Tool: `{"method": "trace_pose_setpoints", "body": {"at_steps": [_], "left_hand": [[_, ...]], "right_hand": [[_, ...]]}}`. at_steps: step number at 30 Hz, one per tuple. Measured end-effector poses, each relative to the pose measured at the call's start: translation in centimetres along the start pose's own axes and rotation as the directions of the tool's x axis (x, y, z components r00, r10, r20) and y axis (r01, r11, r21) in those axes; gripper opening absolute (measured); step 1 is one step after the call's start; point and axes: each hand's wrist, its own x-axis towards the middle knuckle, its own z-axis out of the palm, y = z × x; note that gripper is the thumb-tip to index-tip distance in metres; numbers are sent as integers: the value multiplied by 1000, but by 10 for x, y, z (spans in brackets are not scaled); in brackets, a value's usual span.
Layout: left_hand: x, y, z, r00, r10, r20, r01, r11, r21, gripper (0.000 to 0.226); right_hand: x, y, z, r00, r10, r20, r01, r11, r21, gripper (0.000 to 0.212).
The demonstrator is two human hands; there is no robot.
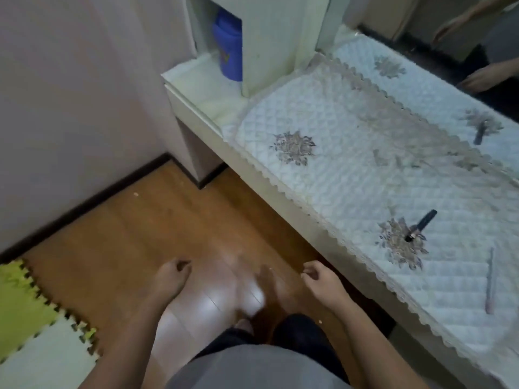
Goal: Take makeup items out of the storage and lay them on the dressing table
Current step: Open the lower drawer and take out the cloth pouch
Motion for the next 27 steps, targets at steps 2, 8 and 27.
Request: {"method": "trace_pose_setpoints", "body": {"at_steps": [2, 8, 27], "left_hand": [[2, -19, -16, 994, -113, -13, 110, 984, -139, 27], [30, -34, -38, 936, -351, 22, 318, 817, -480, 24], [268, 152, -82, 949, -173, 263, 312, 623, -717, 35]], "right_hand": [[26, -35, 17, 994, -41, 101, 43, 999, -12, 36], [86, -117, 29, 971, -161, 175, 160, 987, 21, 33], [268, -300, -14, 910, -337, -243, 297, 936, -187, 43]]}}
